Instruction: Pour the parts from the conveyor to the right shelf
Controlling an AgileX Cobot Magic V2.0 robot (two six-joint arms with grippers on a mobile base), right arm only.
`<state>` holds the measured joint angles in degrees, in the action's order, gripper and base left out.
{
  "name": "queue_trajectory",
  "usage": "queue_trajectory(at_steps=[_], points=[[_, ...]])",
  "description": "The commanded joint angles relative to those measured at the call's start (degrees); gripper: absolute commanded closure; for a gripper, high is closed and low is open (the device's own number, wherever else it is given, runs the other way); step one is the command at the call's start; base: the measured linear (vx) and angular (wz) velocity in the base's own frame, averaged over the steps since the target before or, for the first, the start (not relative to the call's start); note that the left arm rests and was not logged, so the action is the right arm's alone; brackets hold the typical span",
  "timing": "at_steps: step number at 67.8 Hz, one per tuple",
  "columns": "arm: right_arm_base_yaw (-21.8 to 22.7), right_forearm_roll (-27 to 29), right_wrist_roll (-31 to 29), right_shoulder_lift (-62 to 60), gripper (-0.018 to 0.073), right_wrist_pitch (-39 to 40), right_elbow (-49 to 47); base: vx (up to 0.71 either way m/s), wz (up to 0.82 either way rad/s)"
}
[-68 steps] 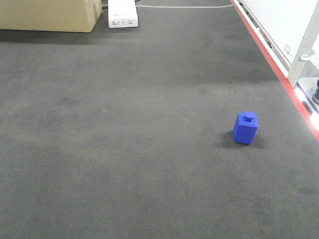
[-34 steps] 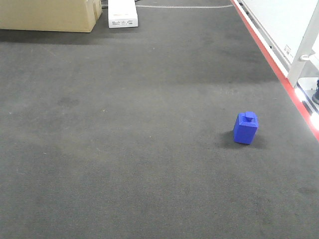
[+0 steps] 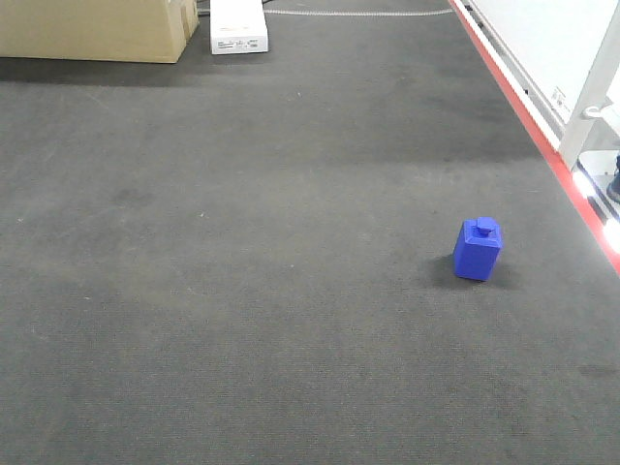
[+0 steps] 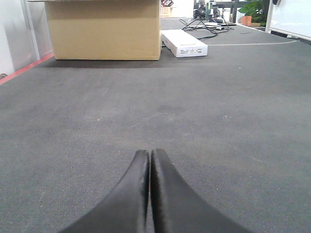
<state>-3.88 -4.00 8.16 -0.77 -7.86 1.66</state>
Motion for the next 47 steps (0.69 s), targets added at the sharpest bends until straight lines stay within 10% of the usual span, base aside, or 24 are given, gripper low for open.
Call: queue_trajectory(at_steps=[1, 23, 47], points=[[-0.02, -1.12, -0.41, -0.89, 0.0569, 7.39, -0.06, 0.00, 0.00], [-0.02, -4.91, -7.36, -0.89, 0.0566, 32.90, -4.01, 0.00, 0.00], [-0.02, -4.97, -8.16, 11.93, 0.0565, -0.98, -33.48, 0.00, 0.00]])
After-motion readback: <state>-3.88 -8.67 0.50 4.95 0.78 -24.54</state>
